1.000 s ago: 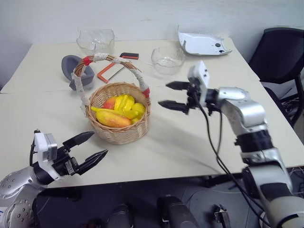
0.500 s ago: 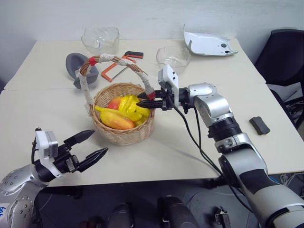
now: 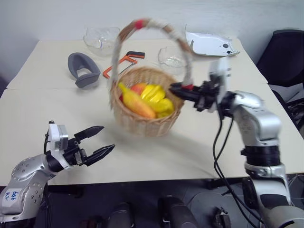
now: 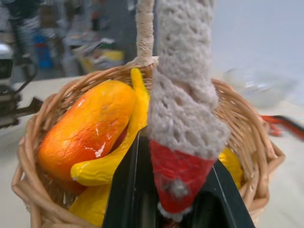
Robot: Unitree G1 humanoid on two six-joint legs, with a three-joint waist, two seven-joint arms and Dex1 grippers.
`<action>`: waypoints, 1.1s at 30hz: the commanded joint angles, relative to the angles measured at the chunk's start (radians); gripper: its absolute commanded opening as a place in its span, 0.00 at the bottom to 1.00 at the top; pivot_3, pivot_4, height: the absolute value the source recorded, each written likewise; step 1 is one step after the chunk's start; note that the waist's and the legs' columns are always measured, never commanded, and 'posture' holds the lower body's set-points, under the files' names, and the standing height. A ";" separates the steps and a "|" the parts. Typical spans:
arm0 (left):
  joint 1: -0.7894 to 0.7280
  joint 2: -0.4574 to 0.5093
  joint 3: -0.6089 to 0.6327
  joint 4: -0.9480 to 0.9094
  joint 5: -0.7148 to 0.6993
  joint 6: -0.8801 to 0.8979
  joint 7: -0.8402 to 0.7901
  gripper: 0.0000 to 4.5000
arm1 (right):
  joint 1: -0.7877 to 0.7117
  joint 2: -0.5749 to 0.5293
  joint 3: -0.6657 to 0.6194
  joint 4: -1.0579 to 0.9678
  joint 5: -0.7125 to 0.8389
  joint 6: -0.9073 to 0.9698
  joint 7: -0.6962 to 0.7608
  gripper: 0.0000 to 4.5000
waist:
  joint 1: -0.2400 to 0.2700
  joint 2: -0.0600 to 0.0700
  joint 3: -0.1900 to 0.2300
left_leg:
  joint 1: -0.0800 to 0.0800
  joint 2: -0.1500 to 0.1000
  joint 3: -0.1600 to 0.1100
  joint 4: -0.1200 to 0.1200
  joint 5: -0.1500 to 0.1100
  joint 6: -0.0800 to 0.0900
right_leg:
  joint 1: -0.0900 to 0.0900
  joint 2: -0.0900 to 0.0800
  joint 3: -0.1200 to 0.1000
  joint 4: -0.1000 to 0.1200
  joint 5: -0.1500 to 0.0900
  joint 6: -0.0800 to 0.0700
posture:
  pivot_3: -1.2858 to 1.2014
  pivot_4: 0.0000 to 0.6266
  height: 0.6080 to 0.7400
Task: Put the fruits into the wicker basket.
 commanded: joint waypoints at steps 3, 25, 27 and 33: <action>-0.148 -0.012 -0.106 0.089 0.038 -0.013 -0.062 1.00 | 0.110 -0.052 -0.194 -0.041 -0.030 -0.024 -0.202 0.03 | 0.005 0.000 0.000 | 0.000 0.000 0.002 0.001 0.000 0.001 | 0.000 0.000 0.002 0.000 0.001 0.001 | 0.52 0.24 1.00; -0.178 -0.033 -0.135 0.135 0.133 -0.099 -0.082 1.00 | 0.343 -0.156 -0.315 0.078 -0.012 -0.273 -0.161 0.90 | -0.008 0.001 0.000 | 0.002 -0.001 0.005 0.001 0.003 0.002 | 0.001 0.001 0.005 0.001 0.003 0.007 | 0.52 0.24 1.00; -0.166 -0.027 -0.130 0.134 0.147 -0.118 -0.085 1.00 | 0.432 -0.228 -0.382 0.044 0.012 -0.245 -0.091 0.99 | 0.002 0.001 0.000 | 0.002 -0.001 0.005 0.001 0.003 0.002 | 0.001 0.001 0.005 0.000 0.003 0.007 | 0.52 0.24 1.00; -0.097 0.017 -0.092 0.125 0.156 -0.125 -0.091 1.00 | 0.660 -0.307 -0.524 0.067 -0.016 -0.350 0.047 0.99 | 0.010 0.000 0.000 | 0.003 -0.001 0.004 0.002 0.002 0.003 | 0.004 0.001 0.005 -0.001 0.003 0.008 | 0.52 0.24 1.00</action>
